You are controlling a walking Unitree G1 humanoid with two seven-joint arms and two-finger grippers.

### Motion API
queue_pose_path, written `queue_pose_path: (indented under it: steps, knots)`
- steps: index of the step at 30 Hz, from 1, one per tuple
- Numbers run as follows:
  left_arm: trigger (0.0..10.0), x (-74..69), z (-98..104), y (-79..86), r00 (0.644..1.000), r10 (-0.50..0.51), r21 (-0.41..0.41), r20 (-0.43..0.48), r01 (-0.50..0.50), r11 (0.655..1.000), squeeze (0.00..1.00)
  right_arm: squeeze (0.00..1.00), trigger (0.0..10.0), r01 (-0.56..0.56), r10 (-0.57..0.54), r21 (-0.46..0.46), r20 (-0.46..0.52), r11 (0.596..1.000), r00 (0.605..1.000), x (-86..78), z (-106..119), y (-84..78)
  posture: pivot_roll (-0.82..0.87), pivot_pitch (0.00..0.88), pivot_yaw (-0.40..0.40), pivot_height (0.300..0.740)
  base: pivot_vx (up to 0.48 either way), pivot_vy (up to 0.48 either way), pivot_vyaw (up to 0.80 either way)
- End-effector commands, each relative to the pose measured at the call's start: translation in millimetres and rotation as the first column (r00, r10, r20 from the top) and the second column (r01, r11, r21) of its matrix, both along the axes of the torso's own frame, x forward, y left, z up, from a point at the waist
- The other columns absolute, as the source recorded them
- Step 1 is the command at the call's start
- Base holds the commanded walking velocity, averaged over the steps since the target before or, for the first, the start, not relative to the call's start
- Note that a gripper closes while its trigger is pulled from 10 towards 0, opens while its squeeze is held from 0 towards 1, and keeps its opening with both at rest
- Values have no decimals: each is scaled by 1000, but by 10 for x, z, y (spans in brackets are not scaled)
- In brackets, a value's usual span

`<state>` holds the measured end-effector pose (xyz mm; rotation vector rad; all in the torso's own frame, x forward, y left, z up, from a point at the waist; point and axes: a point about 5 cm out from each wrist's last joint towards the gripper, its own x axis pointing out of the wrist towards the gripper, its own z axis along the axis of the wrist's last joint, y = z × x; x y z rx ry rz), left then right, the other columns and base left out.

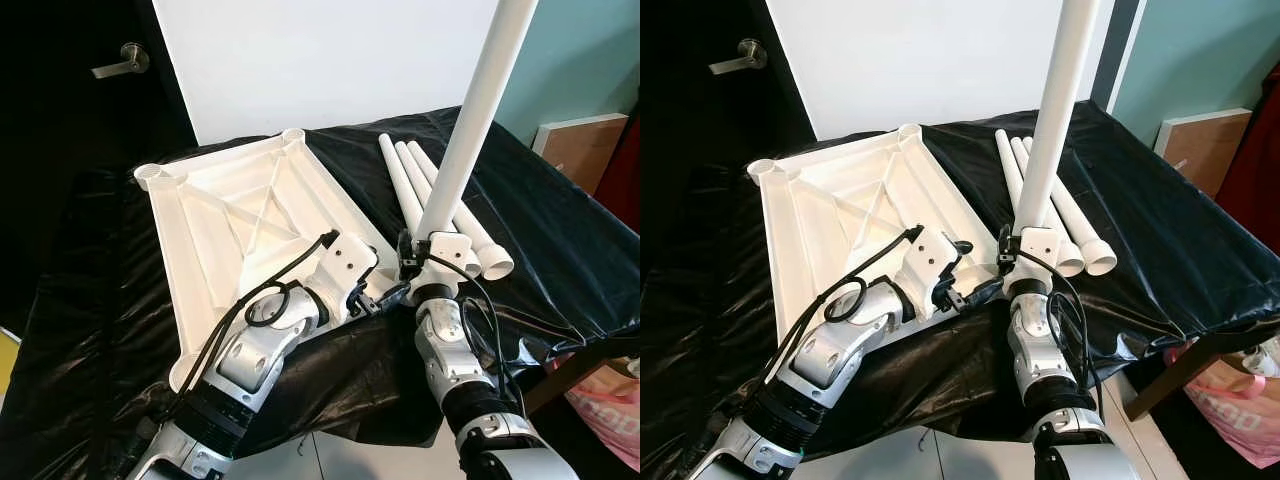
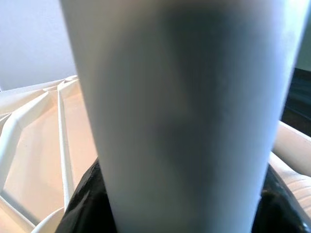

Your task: Building children table

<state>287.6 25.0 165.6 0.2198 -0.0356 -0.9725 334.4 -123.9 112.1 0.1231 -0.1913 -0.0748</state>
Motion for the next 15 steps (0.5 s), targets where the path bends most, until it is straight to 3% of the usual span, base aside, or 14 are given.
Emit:
queue_pose_path:
  steps: [1, 2, 7, 14, 15]
  knots:
    - [10000, -26, -2, -3, 999, -45, 10, -11, 46, 999, 0, 953, 10000, 35, -31, 67, -67, 997, 997, -86, -186, -57, -188, 2, 43, 740, 0, 0, 0]
    - [10000, -23, -2, -3, 999, -45, 9, -11, 45, 999, 0, 1000, 10000, 20, -15, 82, -57, 996, 998, -83, -167, -62, -190, 4, 44, 740, 0, 0, 0]
    - [10000, -10, 1, -4, 999, -41, 8, -11, 41, 999, 0, 1000, 10000, -18, 21, 99, -24, 995, 999, -65, -107, -93, -191, 5, 44, 740, 0, 0, 0]
    - [10000, 7, 6, 9, 999, -32, 8, -9, 32, 999, 0, 1000, 10000, -173, 173, 11, 29, 985, 985, -27, 11, -200, -194, 7, 41, 740, 0, 0, 0]
    - [10000, 8, 5, 9, 999, -30, 8, -9, 31, 1000, 0, 675, 10000, -197, 198, -8, 36, 980, 980, -26, 30, -224, -195, 6, 41, 740, 0, 0, 0]
